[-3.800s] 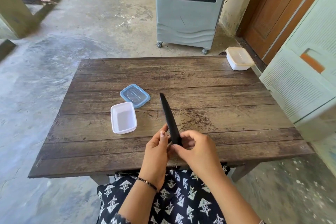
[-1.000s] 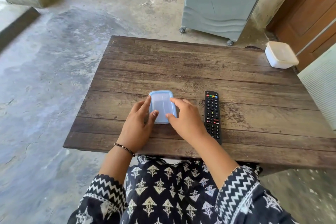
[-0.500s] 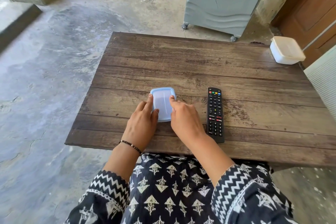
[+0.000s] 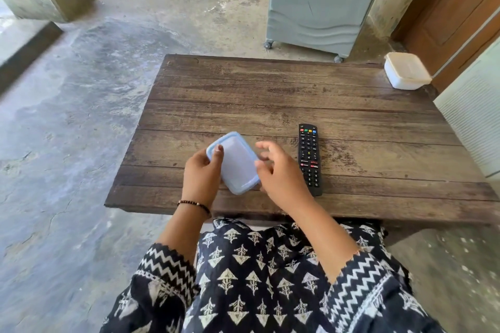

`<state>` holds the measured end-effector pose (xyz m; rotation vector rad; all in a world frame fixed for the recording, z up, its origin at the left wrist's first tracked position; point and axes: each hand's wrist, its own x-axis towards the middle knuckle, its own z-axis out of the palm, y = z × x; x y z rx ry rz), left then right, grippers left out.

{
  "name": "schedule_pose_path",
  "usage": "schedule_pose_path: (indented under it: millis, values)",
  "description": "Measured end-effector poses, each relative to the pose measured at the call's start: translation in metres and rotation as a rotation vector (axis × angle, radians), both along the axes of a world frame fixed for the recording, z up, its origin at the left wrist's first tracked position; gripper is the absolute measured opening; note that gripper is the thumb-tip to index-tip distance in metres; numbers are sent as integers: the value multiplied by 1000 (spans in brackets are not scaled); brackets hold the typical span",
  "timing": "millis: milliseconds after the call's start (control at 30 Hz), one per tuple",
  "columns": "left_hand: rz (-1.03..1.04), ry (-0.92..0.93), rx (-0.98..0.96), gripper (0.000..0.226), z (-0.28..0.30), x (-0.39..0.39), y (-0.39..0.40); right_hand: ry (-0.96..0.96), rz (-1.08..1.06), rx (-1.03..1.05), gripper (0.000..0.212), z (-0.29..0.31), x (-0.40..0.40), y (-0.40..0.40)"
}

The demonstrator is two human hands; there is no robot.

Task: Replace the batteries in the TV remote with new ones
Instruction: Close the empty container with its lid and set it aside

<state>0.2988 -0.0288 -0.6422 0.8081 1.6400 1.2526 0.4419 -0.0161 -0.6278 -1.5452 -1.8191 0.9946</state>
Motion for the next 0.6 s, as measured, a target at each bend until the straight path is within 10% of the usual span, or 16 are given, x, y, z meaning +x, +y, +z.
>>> schedule_pose_path:
  millis: [167,600]
  values:
    - [50,-436,17,19,14,28,-13,357,-251,-322,50,-6,-3,-11]
    - [-9,-341,24,21,14,42,-23,149,-403,-91,52,-9,6,-10]
